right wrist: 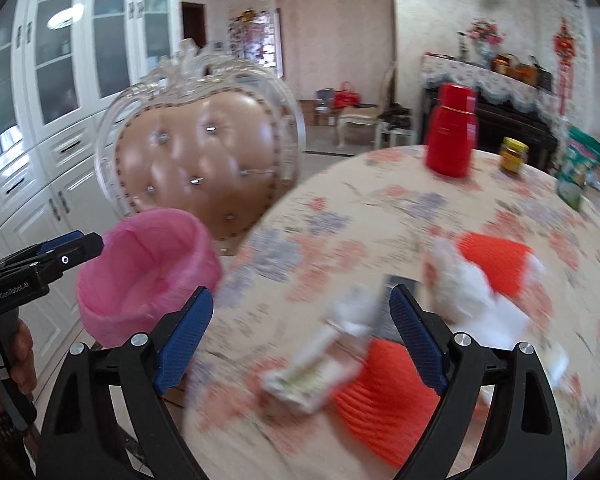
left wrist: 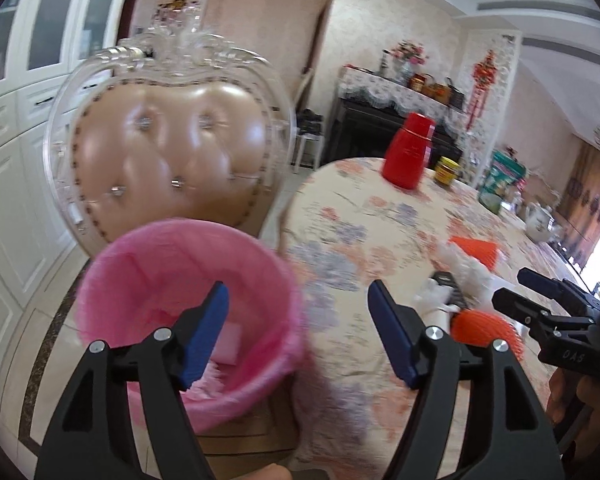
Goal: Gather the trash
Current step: 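Open the left gripper over the bin while the right gripper releases the foam block, then move the left gripper to the white paper bag while the right gripper approaches the orange foam net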
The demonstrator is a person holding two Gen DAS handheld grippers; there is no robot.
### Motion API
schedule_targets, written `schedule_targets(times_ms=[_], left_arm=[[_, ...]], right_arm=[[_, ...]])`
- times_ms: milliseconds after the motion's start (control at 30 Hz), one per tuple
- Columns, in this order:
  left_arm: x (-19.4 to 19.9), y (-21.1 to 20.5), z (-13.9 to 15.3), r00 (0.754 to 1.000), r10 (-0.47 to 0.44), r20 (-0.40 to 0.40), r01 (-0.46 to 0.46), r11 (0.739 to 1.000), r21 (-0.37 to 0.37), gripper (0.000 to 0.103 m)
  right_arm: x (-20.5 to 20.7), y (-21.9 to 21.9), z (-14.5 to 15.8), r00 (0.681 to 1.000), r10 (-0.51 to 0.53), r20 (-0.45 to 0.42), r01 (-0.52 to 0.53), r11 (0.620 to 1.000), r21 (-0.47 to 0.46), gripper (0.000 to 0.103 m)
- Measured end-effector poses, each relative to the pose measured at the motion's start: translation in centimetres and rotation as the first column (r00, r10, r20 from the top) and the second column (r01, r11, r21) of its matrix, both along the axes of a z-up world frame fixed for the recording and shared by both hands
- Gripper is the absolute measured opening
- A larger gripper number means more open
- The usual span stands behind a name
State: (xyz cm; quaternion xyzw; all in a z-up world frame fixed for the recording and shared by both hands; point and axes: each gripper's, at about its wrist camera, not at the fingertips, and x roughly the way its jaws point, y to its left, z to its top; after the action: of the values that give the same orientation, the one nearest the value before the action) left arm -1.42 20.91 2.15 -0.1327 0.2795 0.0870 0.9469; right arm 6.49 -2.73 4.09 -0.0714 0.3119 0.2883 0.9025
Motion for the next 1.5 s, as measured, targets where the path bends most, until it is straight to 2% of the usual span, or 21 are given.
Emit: schedule_targets(times_ms=[300,600,1033,1500], left_arm=[[2.1,-5.6,-0.8,0.994,-0.103,-0.021,0.103,0.995,0.008,0.071],[4.3,-9.6,-2.5,0.982,-0.175,-0.073,0.176,0.984,0.007,0.071],[7.4,-13.4,-5.9,0.955,-0.251,-0.16,0.254,0.967,-0.004,0.071],[9.8,-15.1,-9.5,0.919,-0.272,-0.287,0.286,0.958,0.007,0.071]], right_arm=[[-0.1,-7.4,-1.4,0.992,-0.126,-0.027,0.126,0.992,0.01,0.085],[0.3,-11.4,-2.7,0.981,-0.186,-0.062,0.188,0.982,0.016,0.085],[0.8,-14.3,-5.6,0.966,-0.223,-0.131,0.225,0.974,-0.002,0.085],[1.0,-15.6,-6.5,0.959,-0.238,-0.151,0.24,0.971,-0.005,0.085]])
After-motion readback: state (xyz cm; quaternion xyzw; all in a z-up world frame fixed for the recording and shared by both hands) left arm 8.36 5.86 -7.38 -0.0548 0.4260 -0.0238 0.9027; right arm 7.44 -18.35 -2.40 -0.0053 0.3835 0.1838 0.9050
